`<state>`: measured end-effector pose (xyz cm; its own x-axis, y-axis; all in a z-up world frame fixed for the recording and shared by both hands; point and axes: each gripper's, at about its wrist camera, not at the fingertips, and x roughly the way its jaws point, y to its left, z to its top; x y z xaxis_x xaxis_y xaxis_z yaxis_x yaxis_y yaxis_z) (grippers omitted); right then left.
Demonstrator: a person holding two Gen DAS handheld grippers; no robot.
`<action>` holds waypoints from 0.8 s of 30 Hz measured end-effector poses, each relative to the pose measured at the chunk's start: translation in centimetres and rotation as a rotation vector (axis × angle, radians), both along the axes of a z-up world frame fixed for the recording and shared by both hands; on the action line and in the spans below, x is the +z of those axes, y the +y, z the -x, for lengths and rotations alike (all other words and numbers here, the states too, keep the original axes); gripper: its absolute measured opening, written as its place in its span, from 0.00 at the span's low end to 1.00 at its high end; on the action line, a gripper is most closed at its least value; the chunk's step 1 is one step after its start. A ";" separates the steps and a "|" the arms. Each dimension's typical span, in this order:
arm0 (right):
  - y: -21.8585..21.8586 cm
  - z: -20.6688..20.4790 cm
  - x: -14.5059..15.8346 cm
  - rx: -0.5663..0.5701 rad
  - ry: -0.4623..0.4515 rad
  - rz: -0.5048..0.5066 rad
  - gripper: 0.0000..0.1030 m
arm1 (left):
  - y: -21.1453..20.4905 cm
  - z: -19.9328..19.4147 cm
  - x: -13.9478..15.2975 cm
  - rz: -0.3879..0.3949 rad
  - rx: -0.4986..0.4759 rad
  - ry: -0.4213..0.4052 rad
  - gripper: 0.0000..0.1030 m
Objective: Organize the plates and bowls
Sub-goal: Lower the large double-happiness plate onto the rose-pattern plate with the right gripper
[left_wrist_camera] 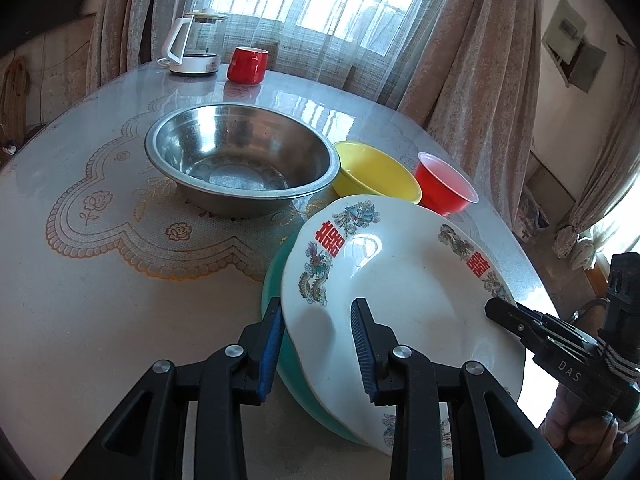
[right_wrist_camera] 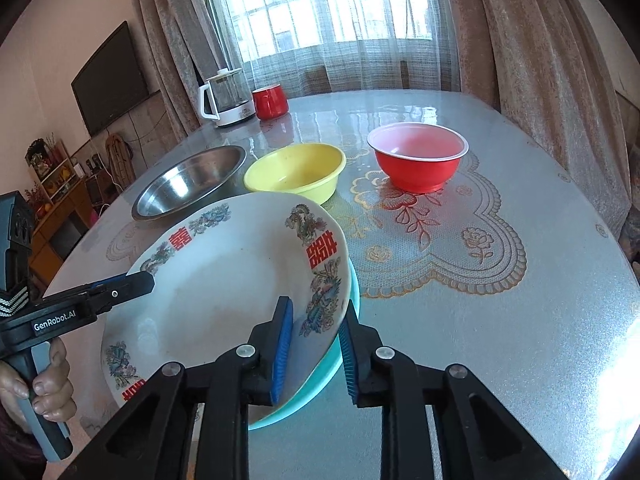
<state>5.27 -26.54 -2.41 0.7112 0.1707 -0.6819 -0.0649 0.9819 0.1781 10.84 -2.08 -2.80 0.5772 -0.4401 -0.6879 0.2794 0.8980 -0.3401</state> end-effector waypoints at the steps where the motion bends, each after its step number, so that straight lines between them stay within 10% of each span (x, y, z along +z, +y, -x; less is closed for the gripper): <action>1: -0.2 -0.2 -0.3 0.003 0.003 -0.022 0.22 | 0.1 0.1 0.1 0.006 0.005 -0.004 0.32; 24: 0.0 -0.6 -0.6 0.004 0.032 -0.025 0.26 | -1.4 1.3 -0.2 -0.103 0.000 -0.025 0.32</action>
<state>5.88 -26.51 -2.98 0.6885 0.1908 -0.6997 -0.0631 0.9769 0.2042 9.53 -3.43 -3.03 0.5944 -0.3682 -0.7149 0.2867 0.9276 -0.2393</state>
